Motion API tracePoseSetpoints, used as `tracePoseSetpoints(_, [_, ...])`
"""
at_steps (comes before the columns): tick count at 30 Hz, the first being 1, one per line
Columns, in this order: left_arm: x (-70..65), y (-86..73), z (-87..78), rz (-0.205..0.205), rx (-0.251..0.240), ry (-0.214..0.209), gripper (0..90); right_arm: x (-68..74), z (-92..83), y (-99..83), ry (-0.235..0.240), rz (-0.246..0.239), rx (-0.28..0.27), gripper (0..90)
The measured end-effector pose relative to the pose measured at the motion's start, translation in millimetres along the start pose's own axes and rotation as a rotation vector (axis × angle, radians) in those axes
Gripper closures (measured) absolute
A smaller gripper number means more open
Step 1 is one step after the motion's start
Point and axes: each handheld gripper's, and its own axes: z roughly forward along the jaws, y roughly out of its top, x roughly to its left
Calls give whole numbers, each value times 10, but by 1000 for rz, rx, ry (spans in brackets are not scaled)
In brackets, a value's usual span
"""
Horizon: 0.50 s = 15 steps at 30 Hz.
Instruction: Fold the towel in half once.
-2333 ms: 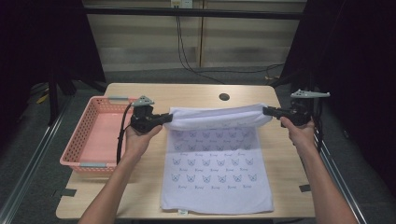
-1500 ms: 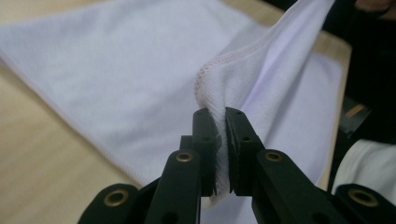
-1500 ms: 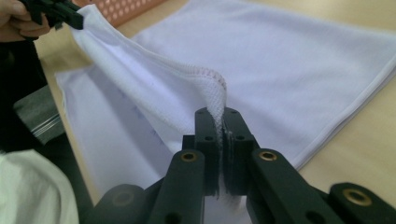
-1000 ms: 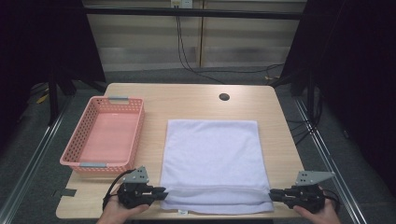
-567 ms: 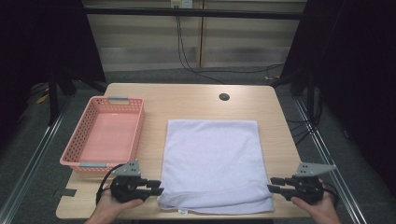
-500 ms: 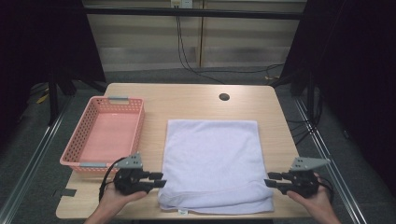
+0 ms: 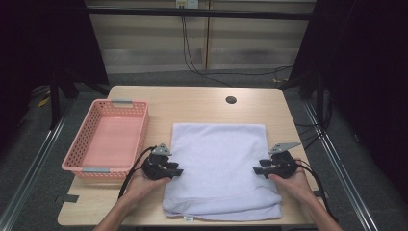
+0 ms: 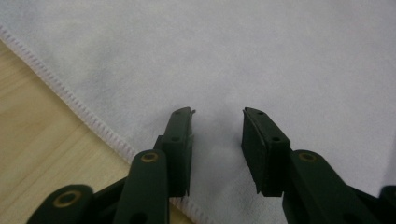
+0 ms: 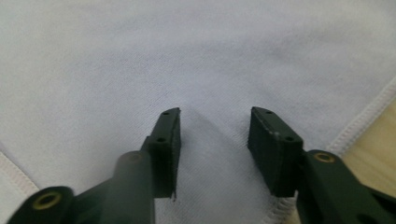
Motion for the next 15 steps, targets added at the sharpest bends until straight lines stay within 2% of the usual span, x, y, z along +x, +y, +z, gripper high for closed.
tracePoseSetpoints(1, [-14, -7, -9, 15, 9, 17, 736, 15, -9, -12, -3, 3, 1, 606])
tracePoseSetpoints(2, [-40, -24, -11, 28, 1, 29, 768, 18, -23, -20, -12, -15, 4, 667])
tracePoseSetpoints(3, [-70, -49, -15, 30, -9, 35, 801, 37, -45, -38, -18, -6, 12, 710])
tracePoseSetpoints(5, [-133, -92, -39, 46, -8, 21, 837, 65, -69, -94, -10, -17, -9, 767])
tracePoseSetpoints(6, [-160, -113, -48, 52, -9, 9, 837, 84, -93, -109, 0, -16, 3, 793])
tracePoseSetpoints(7, [-193, -151, -62, 42, -18, -16, 838, 96, -107, -120, 0, -27, 6, 808])
tracePoseSetpoints(8, [-228, -168, -74, 36, -15, -16, 844, 125, -134, -146, 4, -41, 13, 813])
tracePoseSetpoints(10, [-299, -204, -92, 50, -13, -29, 846, 155, -187, -206, 29, -38, 17, 821])
tracePoseSetpoints(15, [-407, -272, -133, 38, 0, -77, 848, 209, -290, -316, 52, -25, 29, 825])
